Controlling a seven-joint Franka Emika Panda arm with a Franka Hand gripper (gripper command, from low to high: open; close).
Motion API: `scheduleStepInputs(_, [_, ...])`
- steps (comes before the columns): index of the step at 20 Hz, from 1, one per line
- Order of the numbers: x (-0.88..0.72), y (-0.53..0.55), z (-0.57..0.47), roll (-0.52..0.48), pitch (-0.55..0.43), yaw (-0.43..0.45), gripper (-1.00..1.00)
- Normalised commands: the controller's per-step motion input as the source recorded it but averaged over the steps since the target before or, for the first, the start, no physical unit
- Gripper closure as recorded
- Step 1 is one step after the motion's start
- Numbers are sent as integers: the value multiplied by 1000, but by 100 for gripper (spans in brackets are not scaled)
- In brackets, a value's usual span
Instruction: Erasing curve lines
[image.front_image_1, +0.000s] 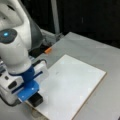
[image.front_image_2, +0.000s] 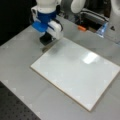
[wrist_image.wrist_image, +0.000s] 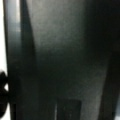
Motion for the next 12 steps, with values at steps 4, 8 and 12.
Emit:
scheduleStepInputs(4, [277, -364, 116, 4, 244, 344, 100])
scheduleStepInputs(8, [310, -333, 76, 19, 223, 294, 100])
scheduleStepInputs(12, [297, -232, 50, 32, 198, 234, 100])
